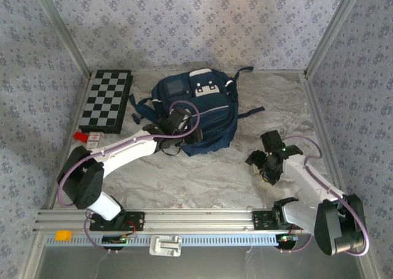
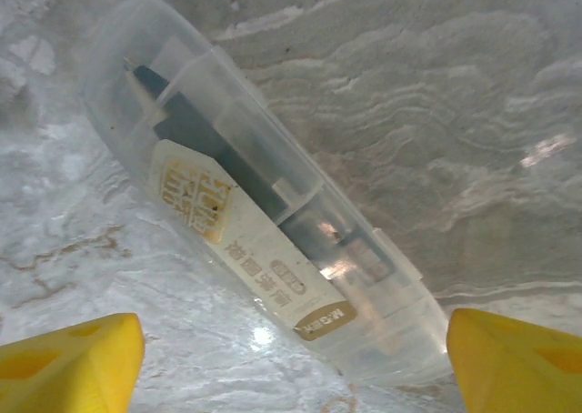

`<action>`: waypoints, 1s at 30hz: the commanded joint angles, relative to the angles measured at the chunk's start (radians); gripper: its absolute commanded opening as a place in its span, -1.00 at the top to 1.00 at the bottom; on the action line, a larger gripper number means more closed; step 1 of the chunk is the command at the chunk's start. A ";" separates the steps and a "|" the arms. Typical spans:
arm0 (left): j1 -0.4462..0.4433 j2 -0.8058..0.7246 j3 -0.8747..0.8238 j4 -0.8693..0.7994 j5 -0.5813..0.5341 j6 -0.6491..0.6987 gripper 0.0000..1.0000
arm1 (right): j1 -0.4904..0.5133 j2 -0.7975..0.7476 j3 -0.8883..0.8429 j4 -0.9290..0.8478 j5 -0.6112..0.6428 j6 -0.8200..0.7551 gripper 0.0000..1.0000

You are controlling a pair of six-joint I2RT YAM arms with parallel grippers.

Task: Pack the student bag

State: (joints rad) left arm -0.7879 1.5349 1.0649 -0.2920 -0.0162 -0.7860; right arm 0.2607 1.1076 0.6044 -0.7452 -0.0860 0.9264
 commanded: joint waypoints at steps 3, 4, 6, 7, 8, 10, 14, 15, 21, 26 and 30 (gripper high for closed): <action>-0.004 -0.042 -0.020 -0.006 -0.007 0.020 -0.03 | 0.041 0.102 0.095 -0.083 0.091 -0.147 -0.85; -0.003 -0.041 -0.023 -0.003 -0.007 0.022 -0.03 | 0.049 0.125 0.104 -0.063 0.072 -0.179 -0.84; 0.000 -0.043 -0.022 -0.010 -0.007 0.021 -0.03 | 0.072 0.175 0.129 -0.048 0.053 -0.225 -0.83; 0.001 -0.044 -0.025 -0.013 -0.008 0.021 -0.02 | 0.084 0.193 0.135 -0.032 0.036 -0.253 -0.84; 0.004 -0.047 -0.026 -0.013 -0.010 0.022 -0.02 | 0.089 0.207 0.143 -0.038 0.052 -0.258 -0.84; 0.009 -0.054 -0.029 -0.016 -0.012 0.026 -0.02 | 0.098 0.231 0.158 -0.072 0.112 -0.257 -0.84; 0.025 -0.053 -0.030 -0.022 -0.010 0.032 -0.02 | 0.126 0.264 0.150 -0.048 0.102 -0.268 -0.79; 0.030 -0.053 -0.030 -0.025 -0.007 0.034 -0.02 | 0.139 0.273 0.151 -0.052 0.112 -0.267 -0.76; 0.047 -0.051 -0.027 -0.025 -0.005 0.039 -0.02 | 0.189 0.297 0.159 -0.049 0.126 -0.259 -0.53; 0.055 -0.050 -0.031 -0.029 -0.002 0.038 -0.01 | 0.178 0.313 0.152 -0.088 0.155 -0.219 -0.39; 0.058 -0.049 -0.031 -0.028 -0.002 0.038 -0.01 | 0.168 0.327 0.130 -0.041 0.116 -0.215 -0.33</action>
State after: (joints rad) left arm -0.7368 1.5139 1.0389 -0.2966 -0.0162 -0.7673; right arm 0.4381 1.4178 0.7376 -0.7849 0.0303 0.6910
